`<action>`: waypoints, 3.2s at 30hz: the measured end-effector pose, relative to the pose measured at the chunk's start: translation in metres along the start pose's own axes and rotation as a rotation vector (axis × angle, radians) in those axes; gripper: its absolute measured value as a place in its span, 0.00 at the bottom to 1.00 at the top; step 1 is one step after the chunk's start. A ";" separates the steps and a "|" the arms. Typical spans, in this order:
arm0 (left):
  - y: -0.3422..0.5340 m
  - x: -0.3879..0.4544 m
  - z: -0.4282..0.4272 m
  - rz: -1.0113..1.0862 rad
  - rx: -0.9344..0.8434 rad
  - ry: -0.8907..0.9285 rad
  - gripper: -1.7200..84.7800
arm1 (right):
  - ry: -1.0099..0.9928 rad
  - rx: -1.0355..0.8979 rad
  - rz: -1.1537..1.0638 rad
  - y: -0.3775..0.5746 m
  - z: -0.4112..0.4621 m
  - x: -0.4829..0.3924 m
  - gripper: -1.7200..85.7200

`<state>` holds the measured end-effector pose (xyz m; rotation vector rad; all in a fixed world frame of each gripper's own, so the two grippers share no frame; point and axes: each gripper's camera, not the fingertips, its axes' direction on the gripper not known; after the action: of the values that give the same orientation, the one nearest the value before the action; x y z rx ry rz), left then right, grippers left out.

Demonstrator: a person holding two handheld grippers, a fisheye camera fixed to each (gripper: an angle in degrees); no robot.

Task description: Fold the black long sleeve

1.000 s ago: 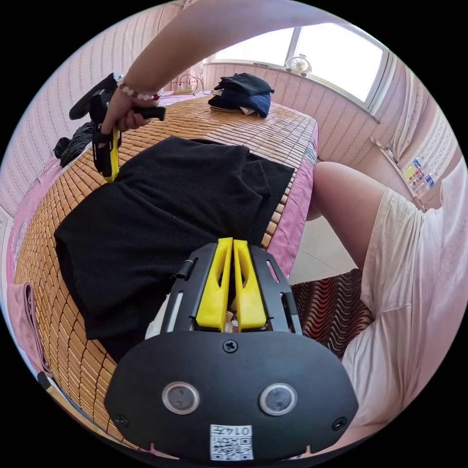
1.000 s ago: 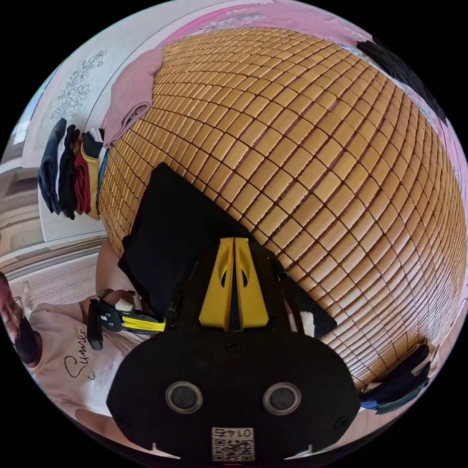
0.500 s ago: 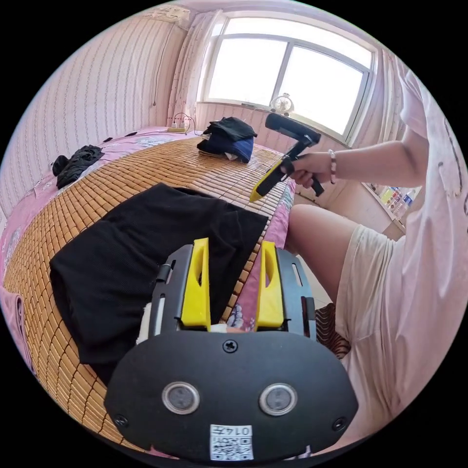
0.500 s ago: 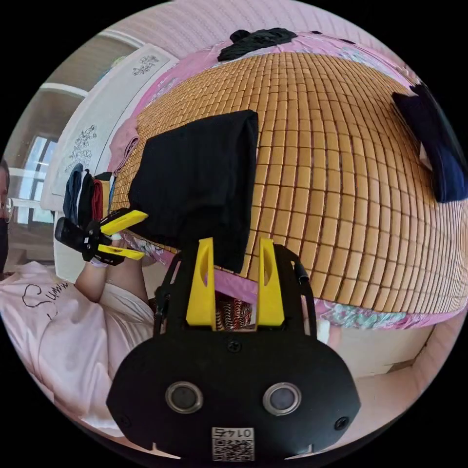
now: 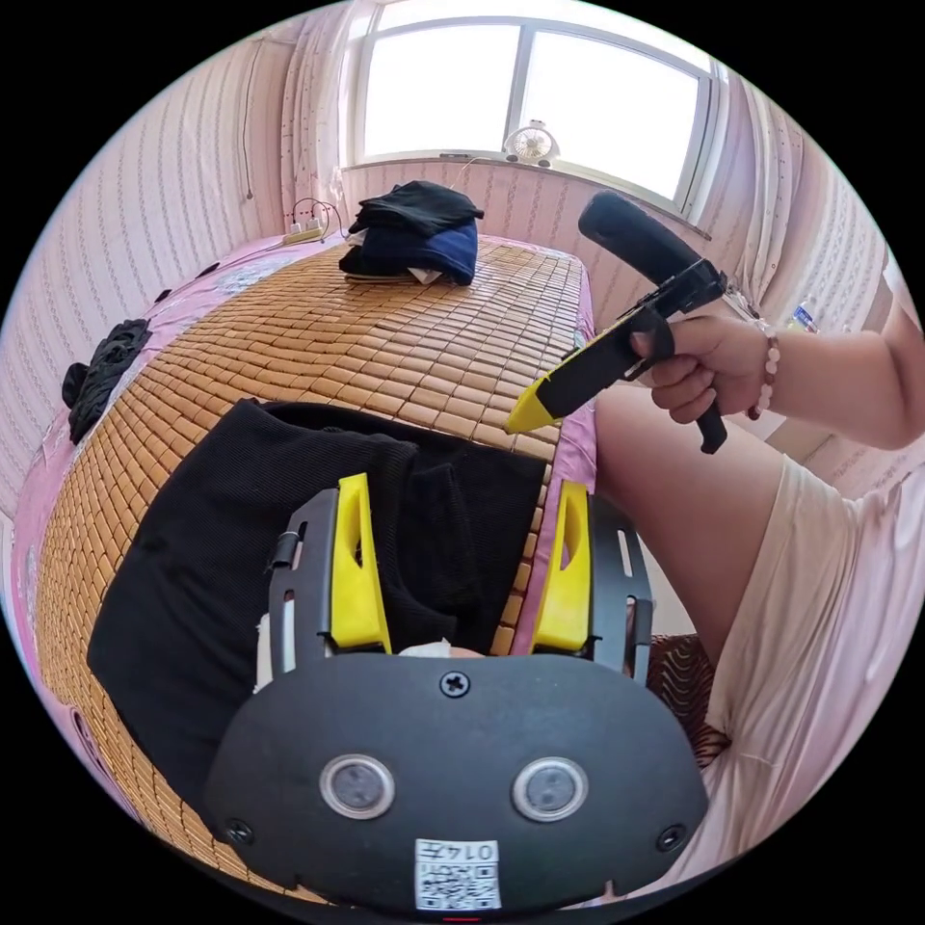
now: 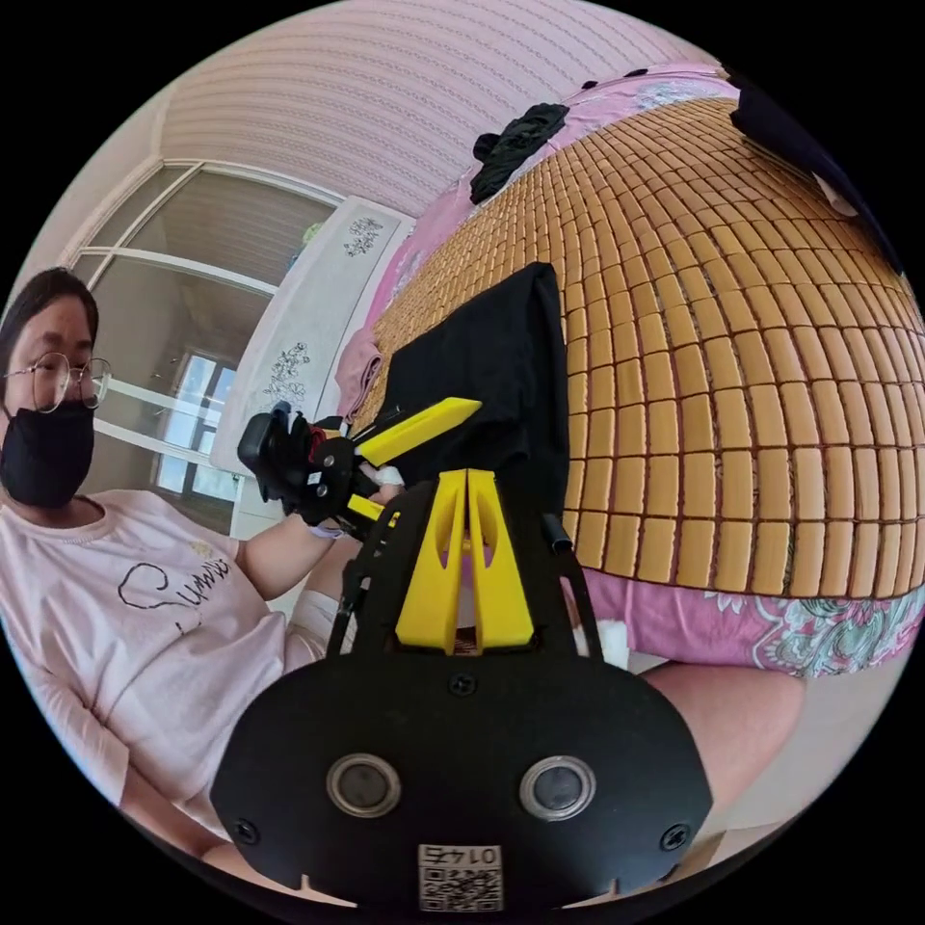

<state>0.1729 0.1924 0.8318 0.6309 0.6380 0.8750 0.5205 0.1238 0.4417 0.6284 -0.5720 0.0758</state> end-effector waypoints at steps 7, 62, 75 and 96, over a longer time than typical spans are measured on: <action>-0.009 0.008 0.014 0.032 -0.064 0.004 0.31 | 0.246 -0.139 -0.023 0.010 -0.029 0.006 0.12; 0.131 -0.109 -0.260 -0.892 0.146 -0.157 0.12 | 0.320 0.028 -0.305 -0.131 0.076 -0.155 0.17; 0.081 -0.116 -0.213 -0.766 -0.047 -0.220 0.11 | 0.496 -0.417 -0.488 -0.154 0.233 -0.176 0.11; 0.066 -0.051 -0.367 -0.689 0.454 -0.463 0.02 | 0.141 -0.143 -1.145 -0.186 0.250 -0.417 0.08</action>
<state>-0.1505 0.2681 0.6540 0.9071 0.5722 -0.0745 0.0923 -0.1287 0.2874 0.7254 -0.0189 -0.9796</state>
